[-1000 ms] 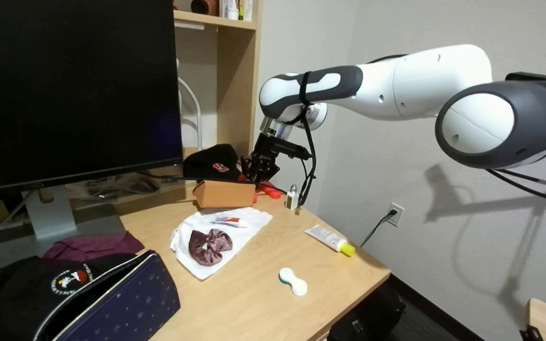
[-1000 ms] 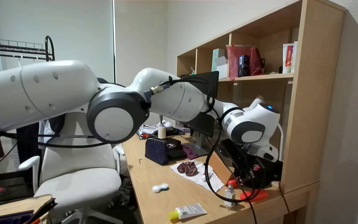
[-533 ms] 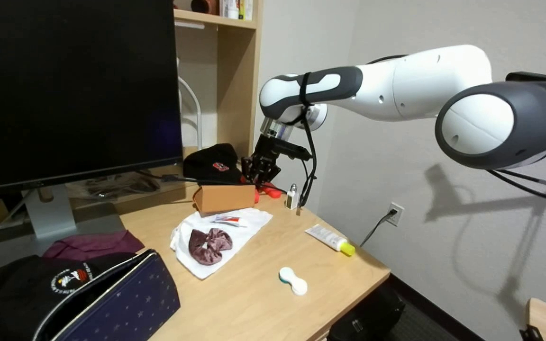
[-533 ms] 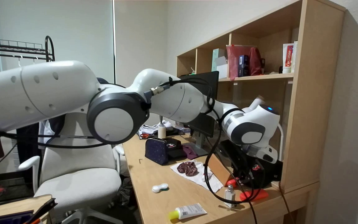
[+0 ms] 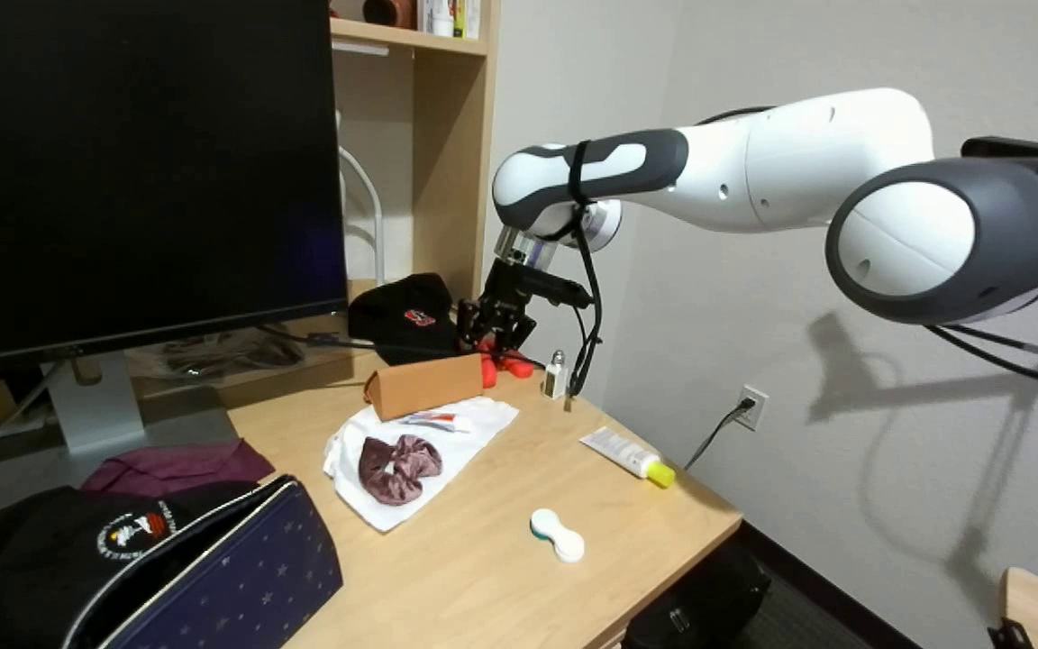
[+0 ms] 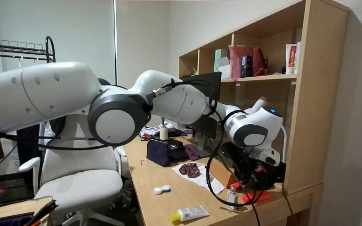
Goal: Pick up the red object and move it close to the edge of the table.
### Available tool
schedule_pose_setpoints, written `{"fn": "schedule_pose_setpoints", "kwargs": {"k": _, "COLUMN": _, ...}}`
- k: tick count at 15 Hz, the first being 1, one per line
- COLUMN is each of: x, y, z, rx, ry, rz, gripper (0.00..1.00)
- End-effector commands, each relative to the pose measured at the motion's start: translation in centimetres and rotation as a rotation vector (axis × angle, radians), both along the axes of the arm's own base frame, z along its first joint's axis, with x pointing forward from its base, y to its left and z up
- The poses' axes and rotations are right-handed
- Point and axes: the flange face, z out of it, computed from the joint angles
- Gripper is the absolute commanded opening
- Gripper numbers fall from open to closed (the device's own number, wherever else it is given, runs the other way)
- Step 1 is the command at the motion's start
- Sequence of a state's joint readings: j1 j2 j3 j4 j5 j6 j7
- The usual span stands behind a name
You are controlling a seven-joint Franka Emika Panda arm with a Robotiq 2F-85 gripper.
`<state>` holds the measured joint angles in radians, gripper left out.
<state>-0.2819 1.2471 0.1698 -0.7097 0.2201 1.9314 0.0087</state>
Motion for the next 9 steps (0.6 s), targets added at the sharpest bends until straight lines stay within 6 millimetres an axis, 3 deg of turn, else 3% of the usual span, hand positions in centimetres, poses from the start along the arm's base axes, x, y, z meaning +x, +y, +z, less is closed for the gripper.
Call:
{"fn": "schedule_pose_setpoints", "kwargs": {"k": 1, "x": 0.0, "y": 0.12, "z": -0.32, "rx": 0.01, "ry": 0.012, "rz": 0.003, "gripper": 0.81}}
{"fn": "schedule_pose_setpoints", "kwargs": {"k": 4, "x": -0.02, "y": 0.07, "z": -0.52, "rx": 0.018, "ry": 0.01, "rz": 0.005, "gripper": 0.98}}
{"fn": "schedule_pose_setpoints", "kwargs": {"k": 9, "x": -0.03, "y": -0.06, "z": -0.67, "rx": 0.066, "ry": 0.0, "rz": -0.003, "gripper": 1.0}}
